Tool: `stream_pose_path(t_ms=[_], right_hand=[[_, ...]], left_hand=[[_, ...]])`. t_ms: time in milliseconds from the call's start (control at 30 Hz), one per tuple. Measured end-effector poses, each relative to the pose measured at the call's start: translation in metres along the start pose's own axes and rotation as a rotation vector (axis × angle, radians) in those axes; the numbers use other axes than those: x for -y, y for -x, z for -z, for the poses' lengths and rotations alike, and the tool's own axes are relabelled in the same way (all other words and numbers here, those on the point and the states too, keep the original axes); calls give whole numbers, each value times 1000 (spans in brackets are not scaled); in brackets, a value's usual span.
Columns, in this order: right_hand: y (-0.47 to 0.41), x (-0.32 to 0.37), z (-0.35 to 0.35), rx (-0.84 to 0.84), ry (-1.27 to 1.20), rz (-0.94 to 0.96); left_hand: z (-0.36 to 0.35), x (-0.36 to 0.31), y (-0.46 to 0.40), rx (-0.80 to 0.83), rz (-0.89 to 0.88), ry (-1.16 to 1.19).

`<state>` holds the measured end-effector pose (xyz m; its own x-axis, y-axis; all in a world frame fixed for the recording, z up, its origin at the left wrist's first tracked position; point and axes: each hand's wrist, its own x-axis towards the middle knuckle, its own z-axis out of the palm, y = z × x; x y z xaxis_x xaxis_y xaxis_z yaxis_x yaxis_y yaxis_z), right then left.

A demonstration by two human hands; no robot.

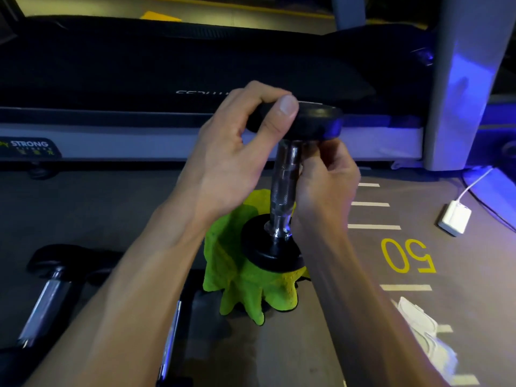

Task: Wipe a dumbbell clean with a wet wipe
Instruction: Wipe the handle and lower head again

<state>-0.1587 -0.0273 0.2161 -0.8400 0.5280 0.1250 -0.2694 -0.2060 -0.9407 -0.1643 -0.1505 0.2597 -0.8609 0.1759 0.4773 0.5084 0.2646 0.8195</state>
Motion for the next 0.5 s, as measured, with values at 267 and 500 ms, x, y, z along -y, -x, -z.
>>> stream_pose_path(t_ms=[267, 500], right_hand=[[24, 8, 5, 7, 7, 203], [31, 1, 20, 180, 591, 560]], left_hand=[[2, 4, -2, -15, 5, -32], [10, 7, 1, -23, 32, 0]])
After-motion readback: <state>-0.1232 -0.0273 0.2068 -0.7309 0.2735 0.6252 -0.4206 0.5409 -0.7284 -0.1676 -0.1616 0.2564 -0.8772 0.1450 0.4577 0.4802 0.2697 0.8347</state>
